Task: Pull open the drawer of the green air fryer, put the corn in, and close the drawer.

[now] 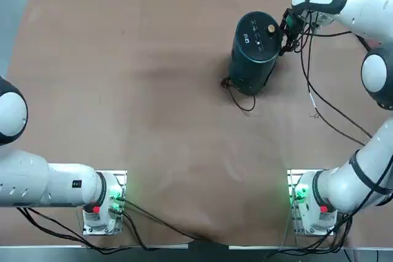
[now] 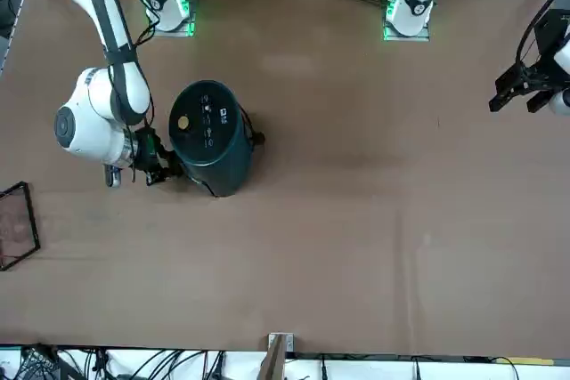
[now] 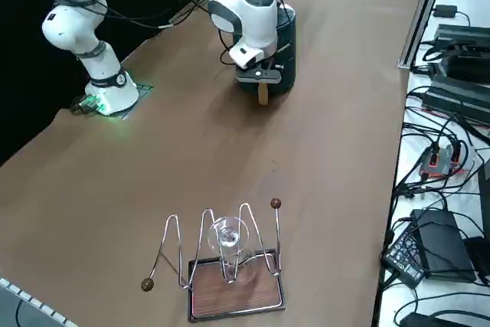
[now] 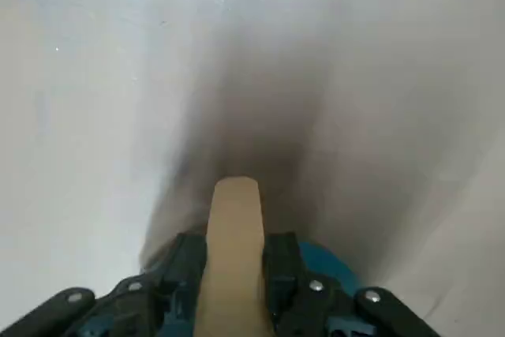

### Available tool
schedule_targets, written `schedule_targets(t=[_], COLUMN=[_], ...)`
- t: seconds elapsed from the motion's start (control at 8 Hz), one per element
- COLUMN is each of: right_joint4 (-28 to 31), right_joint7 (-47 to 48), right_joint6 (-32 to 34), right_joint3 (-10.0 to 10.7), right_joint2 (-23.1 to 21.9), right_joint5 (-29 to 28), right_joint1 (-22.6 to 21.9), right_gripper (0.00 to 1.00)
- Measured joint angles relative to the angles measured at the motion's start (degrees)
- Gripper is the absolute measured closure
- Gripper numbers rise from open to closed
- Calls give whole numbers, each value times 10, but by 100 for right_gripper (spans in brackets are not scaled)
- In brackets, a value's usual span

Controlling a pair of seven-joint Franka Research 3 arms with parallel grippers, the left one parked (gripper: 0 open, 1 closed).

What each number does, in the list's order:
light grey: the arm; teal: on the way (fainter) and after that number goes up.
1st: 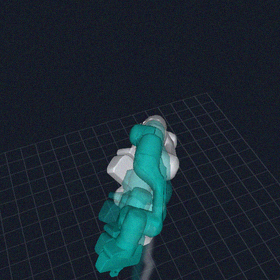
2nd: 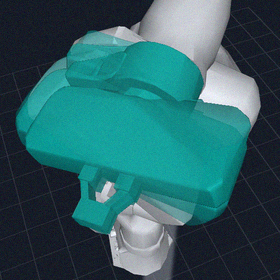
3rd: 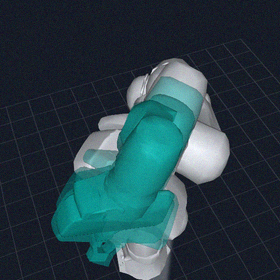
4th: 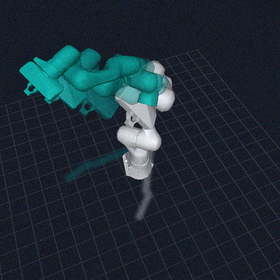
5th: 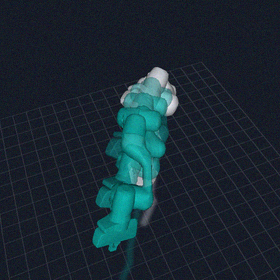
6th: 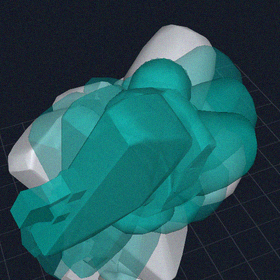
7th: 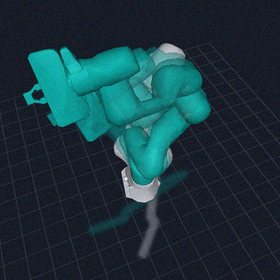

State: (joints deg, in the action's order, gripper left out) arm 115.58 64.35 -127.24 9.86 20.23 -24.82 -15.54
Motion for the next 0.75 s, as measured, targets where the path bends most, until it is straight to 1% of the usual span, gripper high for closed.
schedule_targets(t=[0.38, 0.62, 0.75], right_joint4=[0, -6, -16], right_joint7=[1, 0, -11], right_joint6=[0, 0, 1], right_joint3=[2, 1, 1], right_joint2=[0, -3, -8], right_joint5=[0, 10, 42], right_joint1=[-3, -11, -12], right_gripper=[54, 21, 4])
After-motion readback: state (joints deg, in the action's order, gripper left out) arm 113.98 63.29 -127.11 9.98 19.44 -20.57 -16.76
